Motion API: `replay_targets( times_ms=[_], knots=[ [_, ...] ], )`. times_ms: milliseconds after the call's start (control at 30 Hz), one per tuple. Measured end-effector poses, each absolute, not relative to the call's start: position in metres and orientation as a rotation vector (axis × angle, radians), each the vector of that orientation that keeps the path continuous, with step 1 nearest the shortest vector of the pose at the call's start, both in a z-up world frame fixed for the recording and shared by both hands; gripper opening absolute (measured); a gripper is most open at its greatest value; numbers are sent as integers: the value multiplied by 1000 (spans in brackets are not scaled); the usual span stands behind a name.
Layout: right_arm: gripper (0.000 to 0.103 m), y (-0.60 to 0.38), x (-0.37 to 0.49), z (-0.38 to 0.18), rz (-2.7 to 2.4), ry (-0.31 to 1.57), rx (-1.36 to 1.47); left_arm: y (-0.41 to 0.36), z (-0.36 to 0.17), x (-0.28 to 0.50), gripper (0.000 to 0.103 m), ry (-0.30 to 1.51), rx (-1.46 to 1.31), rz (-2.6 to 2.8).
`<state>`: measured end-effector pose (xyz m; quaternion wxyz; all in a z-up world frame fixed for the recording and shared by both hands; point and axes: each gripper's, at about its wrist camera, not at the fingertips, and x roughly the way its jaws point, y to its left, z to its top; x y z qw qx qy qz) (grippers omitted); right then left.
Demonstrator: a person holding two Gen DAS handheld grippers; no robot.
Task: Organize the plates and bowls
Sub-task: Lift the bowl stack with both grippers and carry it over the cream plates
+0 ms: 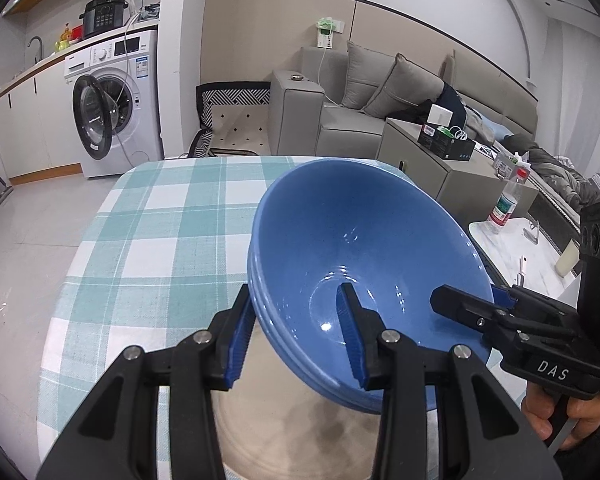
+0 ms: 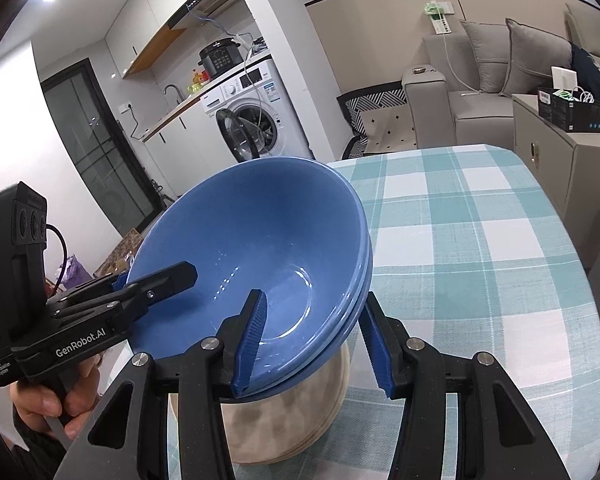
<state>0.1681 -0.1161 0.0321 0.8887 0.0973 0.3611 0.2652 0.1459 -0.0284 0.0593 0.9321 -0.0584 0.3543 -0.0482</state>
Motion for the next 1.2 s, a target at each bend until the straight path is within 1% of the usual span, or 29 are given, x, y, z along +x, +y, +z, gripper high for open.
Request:
replay_targets(
  times_ms=[700,933,1200],
  knots=[
    [49,-79,161,18,605,815,151,-2,36,135,40,777,-155,-45],
    [49,-74,161,12,605,843,135,2,25,137,40,812,-164,-40],
    [49,-74,162,13,608,847,154,2,21,138,41,813,-160,-39]
  ],
)
